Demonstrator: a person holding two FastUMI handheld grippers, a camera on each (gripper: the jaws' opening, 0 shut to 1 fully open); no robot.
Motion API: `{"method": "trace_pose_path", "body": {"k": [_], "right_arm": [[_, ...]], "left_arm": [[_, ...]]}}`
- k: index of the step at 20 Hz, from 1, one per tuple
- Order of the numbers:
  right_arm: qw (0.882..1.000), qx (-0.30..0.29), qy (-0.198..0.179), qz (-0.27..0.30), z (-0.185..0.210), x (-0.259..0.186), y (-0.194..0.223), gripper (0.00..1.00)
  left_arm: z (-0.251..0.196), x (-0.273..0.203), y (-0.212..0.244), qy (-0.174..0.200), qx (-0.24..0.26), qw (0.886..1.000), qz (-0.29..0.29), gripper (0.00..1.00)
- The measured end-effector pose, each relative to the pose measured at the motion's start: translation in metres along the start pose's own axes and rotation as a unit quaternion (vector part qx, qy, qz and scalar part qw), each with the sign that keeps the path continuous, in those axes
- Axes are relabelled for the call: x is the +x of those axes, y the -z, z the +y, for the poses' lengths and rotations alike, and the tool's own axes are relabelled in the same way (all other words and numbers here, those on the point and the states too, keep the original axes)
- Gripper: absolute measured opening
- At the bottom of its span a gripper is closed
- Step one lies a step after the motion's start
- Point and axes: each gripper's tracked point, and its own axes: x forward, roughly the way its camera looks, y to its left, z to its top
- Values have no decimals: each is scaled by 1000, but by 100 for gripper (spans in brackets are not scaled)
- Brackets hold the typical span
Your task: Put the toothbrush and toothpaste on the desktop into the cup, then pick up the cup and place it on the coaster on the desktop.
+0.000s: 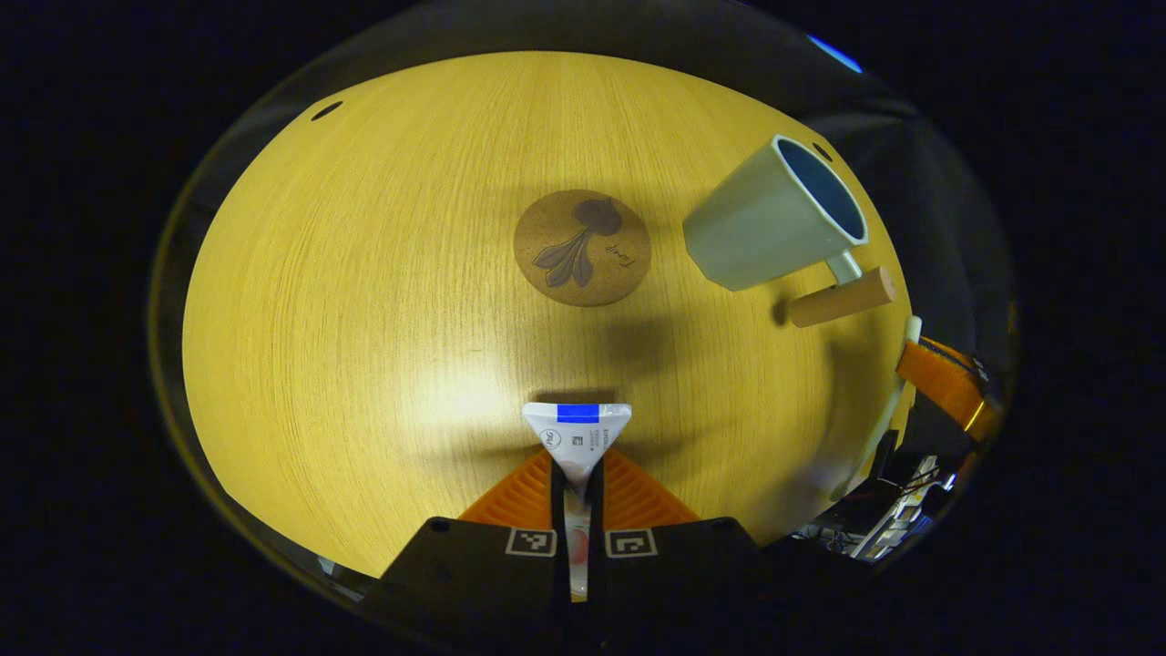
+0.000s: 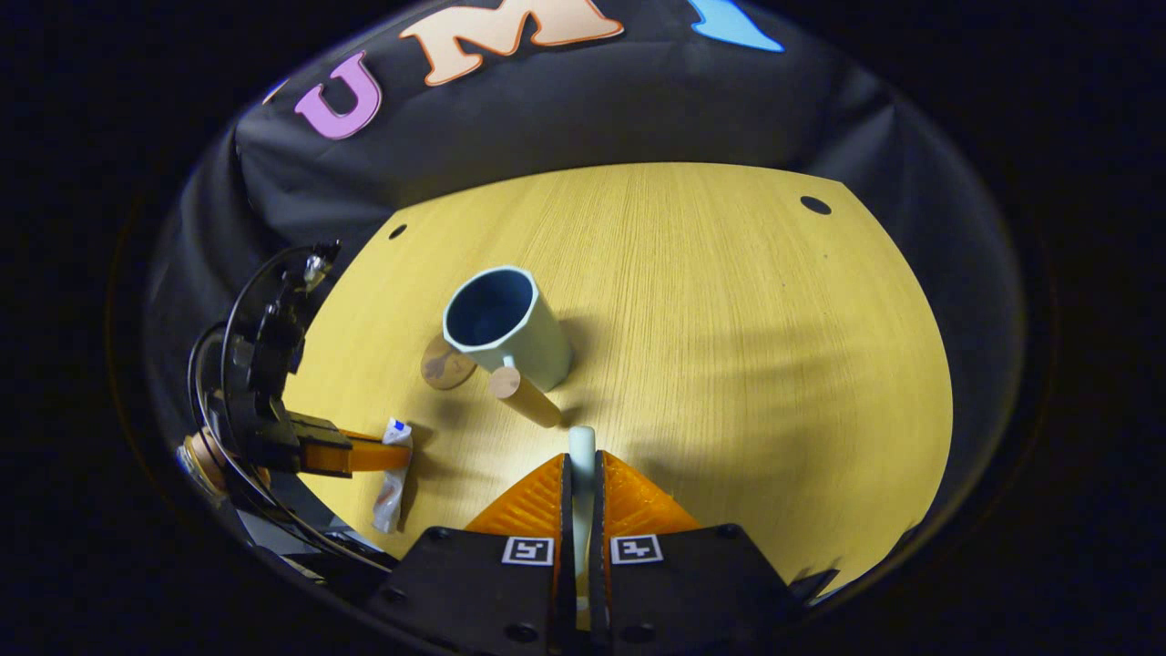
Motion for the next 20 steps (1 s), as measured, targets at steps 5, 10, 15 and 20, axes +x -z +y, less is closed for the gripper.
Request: {"method": "trace_pose_path", "body": {"k": [5,10,15,20], "right_arm": [[995,66,-53,-47,5,-20,-28,8],[976,143,-137,-94,23,-35,-69,8],[938,210,-230,-153,47,-55,-120,7],[915,234,-246,-218,50,-51,-167,7]], "left_arm": [[-7,-11,-17,-14,8,998,-63,4],[-21,-62,-50,43,-43,988,-142,4],[-35,-115,-96,103,-89,963,-233,2],[-53,-151,-154,167,-132,922,-322,2]]}}
